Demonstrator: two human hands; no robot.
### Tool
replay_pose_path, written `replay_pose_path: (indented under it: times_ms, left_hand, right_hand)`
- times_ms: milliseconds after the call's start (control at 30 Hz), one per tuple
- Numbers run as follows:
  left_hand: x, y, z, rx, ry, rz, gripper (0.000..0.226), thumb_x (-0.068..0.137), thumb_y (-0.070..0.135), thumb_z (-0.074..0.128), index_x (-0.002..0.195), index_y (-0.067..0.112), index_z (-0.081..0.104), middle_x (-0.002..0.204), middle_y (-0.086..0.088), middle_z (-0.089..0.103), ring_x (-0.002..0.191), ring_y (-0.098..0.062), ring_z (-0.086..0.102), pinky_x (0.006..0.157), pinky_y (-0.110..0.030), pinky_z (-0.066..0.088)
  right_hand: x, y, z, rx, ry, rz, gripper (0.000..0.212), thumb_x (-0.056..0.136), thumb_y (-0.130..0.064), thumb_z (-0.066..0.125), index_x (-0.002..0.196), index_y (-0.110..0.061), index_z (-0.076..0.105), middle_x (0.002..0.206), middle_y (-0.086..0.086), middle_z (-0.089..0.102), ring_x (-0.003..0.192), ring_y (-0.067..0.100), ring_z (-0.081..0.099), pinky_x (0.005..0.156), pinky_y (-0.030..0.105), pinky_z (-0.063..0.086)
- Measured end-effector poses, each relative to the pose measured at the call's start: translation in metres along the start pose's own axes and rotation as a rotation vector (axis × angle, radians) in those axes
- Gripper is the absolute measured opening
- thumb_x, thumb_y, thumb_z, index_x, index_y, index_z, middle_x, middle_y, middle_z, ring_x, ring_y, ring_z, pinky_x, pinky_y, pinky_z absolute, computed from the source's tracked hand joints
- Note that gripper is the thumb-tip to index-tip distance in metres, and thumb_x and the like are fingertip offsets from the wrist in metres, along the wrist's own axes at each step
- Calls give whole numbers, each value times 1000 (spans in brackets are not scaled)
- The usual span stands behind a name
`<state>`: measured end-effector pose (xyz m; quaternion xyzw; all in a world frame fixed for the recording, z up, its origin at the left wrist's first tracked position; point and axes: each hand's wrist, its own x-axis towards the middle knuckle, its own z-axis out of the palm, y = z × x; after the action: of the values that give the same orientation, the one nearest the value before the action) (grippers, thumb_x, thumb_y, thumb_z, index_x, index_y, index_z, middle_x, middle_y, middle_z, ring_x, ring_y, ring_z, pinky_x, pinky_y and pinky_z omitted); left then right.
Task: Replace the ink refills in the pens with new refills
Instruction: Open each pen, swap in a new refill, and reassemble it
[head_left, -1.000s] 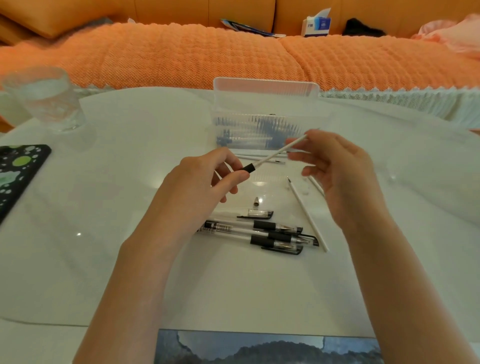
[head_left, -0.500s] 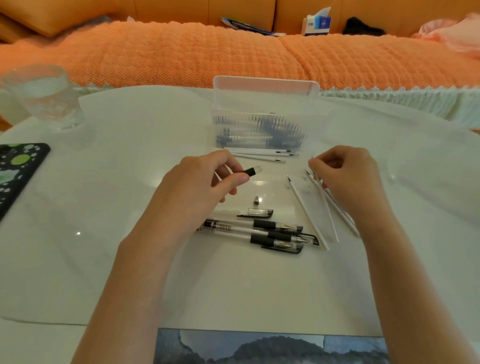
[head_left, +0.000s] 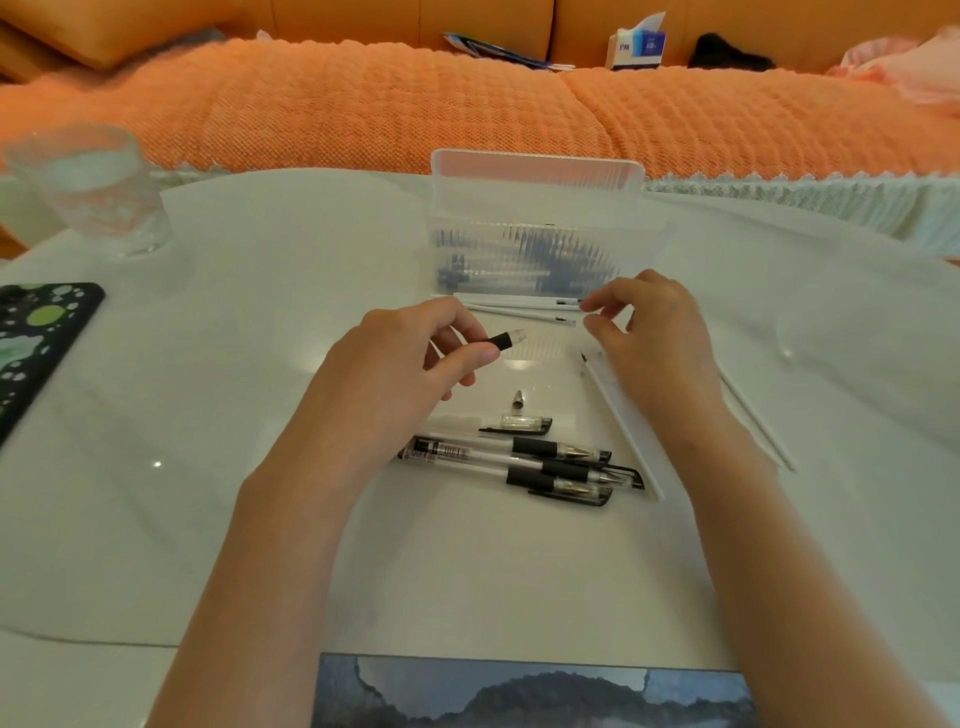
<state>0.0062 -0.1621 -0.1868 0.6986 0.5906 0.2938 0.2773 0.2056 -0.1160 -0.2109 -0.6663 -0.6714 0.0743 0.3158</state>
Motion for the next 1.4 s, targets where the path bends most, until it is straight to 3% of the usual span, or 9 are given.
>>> replay_pose_path:
  times_ms: [200,400,600,733,867,1000,1400]
  left_hand:
    - [0,-3,-2,-3,16,-9,6,88,39,60,87,33,61,74,14,66,66,-3,62,64,-25,46]
    - [-1,-2,-1,1,15,-5,6,88,39,60,87,33,61,74,14,66,66,-3,61,65,-24,46]
    - [0,-2,-2,-30,50,-14,6,88,37,61,87,31,61,75,14,67,70,-6,63,73,-33,52]
    - [1,-2,-4,-50,83,-19,6,89,32,60,92,27,59,78,13,67,73,-6,63,77,-32,52]
    - [2,-6,-7,-80,151,-33,4,91,28,59,93,25,59,79,12,67,76,-6,64,81,-37,53]
    - [3,-10,-12,-128,231,-50,2,90,24,60,91,24,58,79,9,68,75,-8,65,81,-39,53]
    - [2,-18,-22,-163,315,-71,4,89,22,62,92,21,59,77,9,68,71,-3,64,82,-38,53]
  right_hand:
    - [4,1,16,-64,-36,-68,23,94,-18,55,114,-17,67,108,3,58,105,19,43,80,22,30]
    - [5,1,21,-74,-51,-24,19,92,-21,57,106,-16,69,106,3,59,107,19,41,78,23,30]
    - [5,0,19,-37,-30,-22,11,90,-14,59,91,-9,69,95,2,61,99,17,44,72,20,26]
    - [5,-2,8,131,18,41,9,92,-13,57,89,-14,65,86,-1,60,82,12,52,66,20,34]
    - [3,-5,-6,336,-51,29,10,90,-12,59,84,-17,63,75,-8,64,64,-9,53,62,2,38]
    - [-4,-6,-16,400,-98,6,11,90,-14,59,83,-21,63,77,-8,67,67,-3,55,66,9,44]
    - [-9,-5,-24,449,-133,-11,15,89,-12,61,80,-22,64,74,-7,67,60,-6,53,58,5,38]
